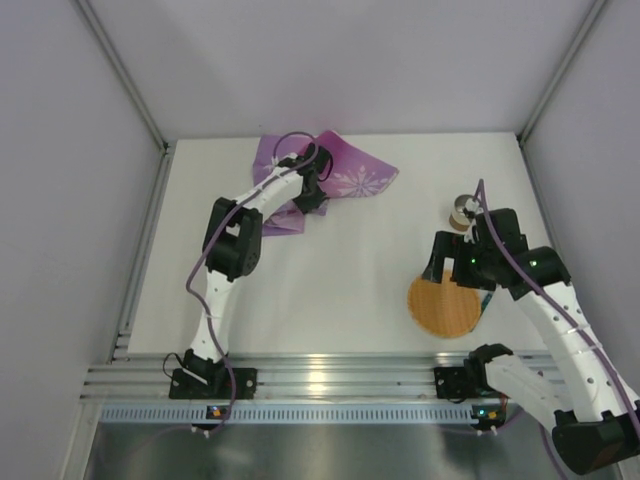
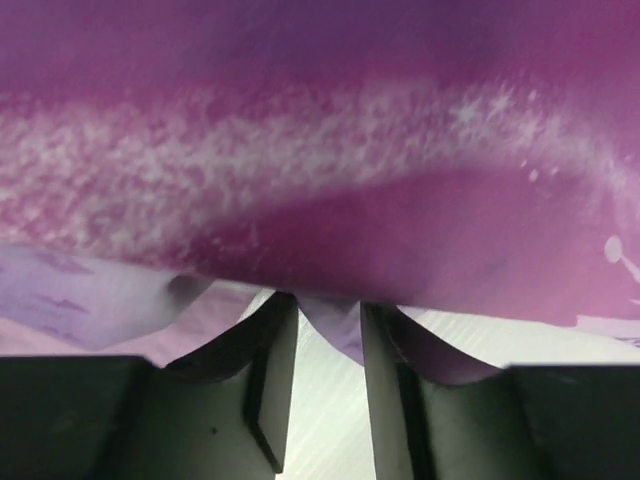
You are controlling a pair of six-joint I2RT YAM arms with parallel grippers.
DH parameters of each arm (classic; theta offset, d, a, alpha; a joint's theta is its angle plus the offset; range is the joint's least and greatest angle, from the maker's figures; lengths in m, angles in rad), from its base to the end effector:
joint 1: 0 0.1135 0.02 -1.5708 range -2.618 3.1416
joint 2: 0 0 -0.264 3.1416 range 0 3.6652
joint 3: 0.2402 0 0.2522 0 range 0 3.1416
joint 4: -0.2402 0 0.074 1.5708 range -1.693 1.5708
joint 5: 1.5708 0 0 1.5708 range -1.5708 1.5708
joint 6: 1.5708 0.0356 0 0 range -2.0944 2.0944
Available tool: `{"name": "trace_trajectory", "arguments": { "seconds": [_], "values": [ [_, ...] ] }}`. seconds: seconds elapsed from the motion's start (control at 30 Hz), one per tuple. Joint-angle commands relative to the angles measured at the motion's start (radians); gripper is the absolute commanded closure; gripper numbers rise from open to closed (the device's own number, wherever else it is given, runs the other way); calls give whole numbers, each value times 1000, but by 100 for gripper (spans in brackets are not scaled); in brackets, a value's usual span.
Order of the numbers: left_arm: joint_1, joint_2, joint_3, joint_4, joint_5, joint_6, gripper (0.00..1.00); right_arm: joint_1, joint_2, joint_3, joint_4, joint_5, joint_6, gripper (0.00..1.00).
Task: Set the dinner table for one person
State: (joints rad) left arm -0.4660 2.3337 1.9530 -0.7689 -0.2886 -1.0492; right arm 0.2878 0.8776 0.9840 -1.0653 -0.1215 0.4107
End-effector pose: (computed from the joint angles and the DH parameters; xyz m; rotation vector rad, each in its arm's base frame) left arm 0.4480 -0.2140 0.1703 -0.8372 2.5041 -0.1091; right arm 0.1439 0.0471 0.3127 0.1088 2.5728 0.4254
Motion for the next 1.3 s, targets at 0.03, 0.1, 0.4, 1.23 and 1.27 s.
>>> {"name": "trace_trajectory", "arguments": {
  "seconds": [0.03,0.1,0.4,1.23,1.27],
  "values": [
    [6,96,50,22,34,14,70,10,12,58,-13,20,-23,0],
    [6,111,64,26,46,26,79,10,17,61,-13,20,-27,0],
    [-20,18,78,66,161,129,100,10,55,62,25,-15,-38,0],
    [-405,-226,32,-27,339,339,2,8,69,7,151,-99,25,0],
    [-405,-253,34,-29,324,341,2,11,67,5,154,-101,30,0]
  ]
}}
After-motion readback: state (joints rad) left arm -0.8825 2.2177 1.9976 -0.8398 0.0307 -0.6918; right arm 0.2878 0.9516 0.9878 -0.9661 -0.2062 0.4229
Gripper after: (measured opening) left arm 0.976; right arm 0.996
